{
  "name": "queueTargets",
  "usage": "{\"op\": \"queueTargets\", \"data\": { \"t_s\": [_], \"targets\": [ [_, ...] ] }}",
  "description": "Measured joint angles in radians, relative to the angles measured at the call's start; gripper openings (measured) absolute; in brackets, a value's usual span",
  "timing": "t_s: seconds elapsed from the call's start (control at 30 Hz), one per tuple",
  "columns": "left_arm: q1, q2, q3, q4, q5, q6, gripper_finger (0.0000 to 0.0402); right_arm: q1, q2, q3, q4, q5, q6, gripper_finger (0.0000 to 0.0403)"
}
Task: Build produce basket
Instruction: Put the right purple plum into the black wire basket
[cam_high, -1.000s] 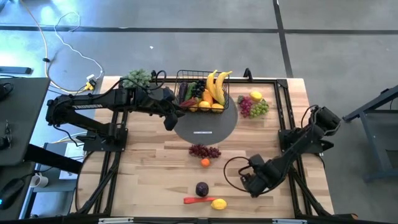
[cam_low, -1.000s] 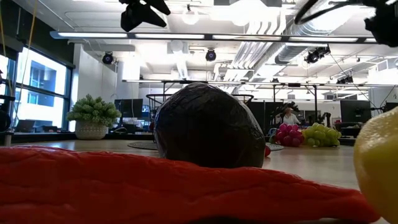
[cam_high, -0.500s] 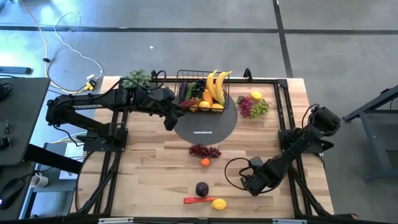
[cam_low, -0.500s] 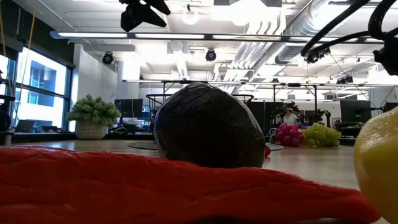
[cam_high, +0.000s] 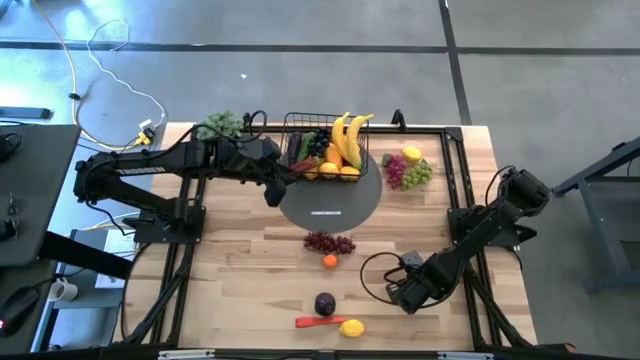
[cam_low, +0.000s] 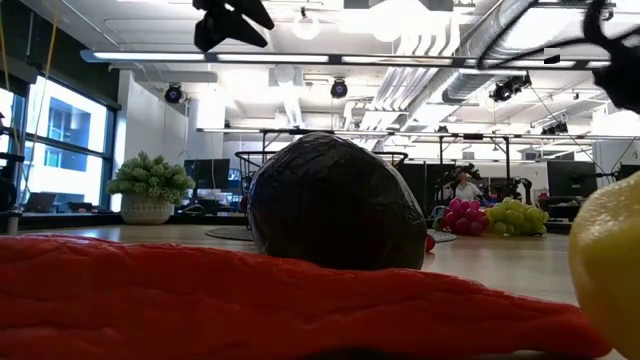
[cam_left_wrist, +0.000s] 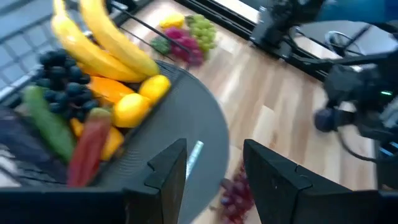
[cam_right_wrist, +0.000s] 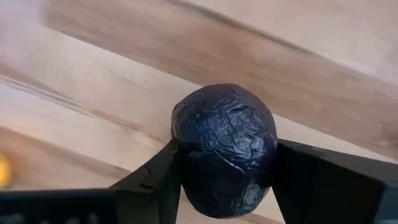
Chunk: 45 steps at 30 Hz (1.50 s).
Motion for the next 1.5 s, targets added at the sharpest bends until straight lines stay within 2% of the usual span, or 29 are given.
{"op": "queueTargets", "data": {
  "t_s": [0.2, 0.43, 0.6, 1.07, 1.5],
  "targets": [
    [0.048, 0.000, 0.000, 0.000, -0.069, 0.032, 0.0147, -0.085, -0.098, 0.000, 0.003, 0.120, -0.086, 0.0172],
    [0.126, 0.000, 0.000, 0.000, -0.077, 0.094, 0.0147, -0.238, -0.206, 0.001, 0.015, 0.210, -0.268, 0.0170],
    [0.184, 0.000, 0.000, 0.000, -0.077, 0.137, 0.0147, -0.359, -0.262, 0.001, 0.089, 0.253, -0.419, 0.0170],
    [0.319, 0.000, 0.000, 0.000, -0.077, 0.218, 0.0147, -0.700, -0.297, 0.001, 0.434, 0.230, -0.853, 0.0170],
    [0.388, 0.000, 0.000, 0.045, -0.074, 0.219, 0.0147, -0.923, -0.297, 0.001, 0.679, 0.214, -1.136, 0.0170]
  ]
}}
